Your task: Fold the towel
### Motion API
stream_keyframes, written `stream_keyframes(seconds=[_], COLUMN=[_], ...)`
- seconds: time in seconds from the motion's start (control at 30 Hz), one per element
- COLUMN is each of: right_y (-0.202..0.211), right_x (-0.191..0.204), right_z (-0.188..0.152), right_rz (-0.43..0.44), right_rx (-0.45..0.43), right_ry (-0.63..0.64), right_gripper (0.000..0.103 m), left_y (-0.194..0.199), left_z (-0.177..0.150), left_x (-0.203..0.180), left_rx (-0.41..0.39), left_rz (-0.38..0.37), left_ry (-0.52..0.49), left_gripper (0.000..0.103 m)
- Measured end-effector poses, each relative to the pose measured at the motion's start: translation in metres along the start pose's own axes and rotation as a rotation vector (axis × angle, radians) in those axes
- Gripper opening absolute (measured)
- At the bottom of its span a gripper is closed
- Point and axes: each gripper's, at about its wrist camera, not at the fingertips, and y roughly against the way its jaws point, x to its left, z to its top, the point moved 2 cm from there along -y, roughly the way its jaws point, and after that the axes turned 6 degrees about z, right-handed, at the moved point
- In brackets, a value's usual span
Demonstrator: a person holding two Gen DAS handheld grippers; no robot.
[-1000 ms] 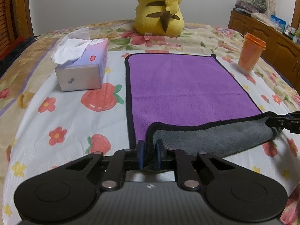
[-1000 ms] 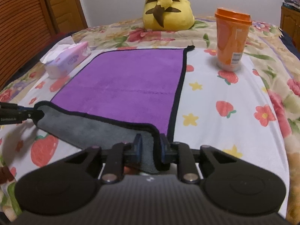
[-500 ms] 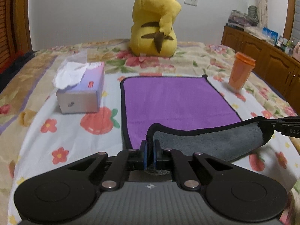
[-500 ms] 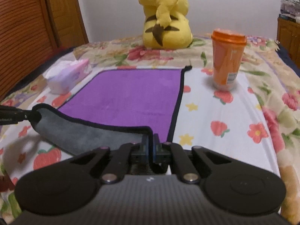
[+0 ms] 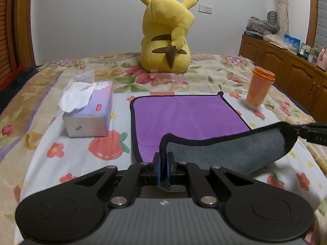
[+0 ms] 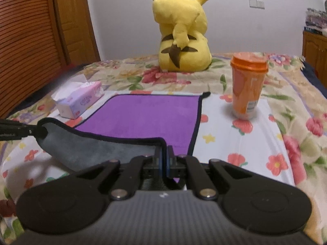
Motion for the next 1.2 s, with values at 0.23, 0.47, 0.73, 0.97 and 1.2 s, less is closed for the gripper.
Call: stream_keyframes(seconds=[0.23,0.47,0.73,0.97,1.2], right_y=[0.000,-0.012,-0.024,-0.030,-0.033], right_x=[-0.001,-0.005,-0.012,-0.011,-0.016], right_z=[0.012,0.019,0.012,0.018,0.030], right_rz=[-0.002,-0.008,-0.020,-0.020,-0.020], right_rx=[-0.043,-0.050,-0.013,-0.019,-0.033], right_ry=[0.027,0.058,0.053,0.076,0.080], right_gripper=[0.004,0.004,0.004,0.004,0.004], left_y=[0.002,-0.007,-0.022,-0.028,-0.028], left_z=[0.015,0.030,0.030,0.035,0.046], left_x=[0.001,0.002,0.003,0.002,0.005], left_rx=[-0.036,-0.060,-0.046,-0.052,-0.073], left_rz=[-0.002,0.009,0.009,0.016,0.020], left_ry=[-0.004,-0.023,-0.036,-0.045,-0.037], left_gripper=[0.006,0.006,0.006,0.005,0.005])
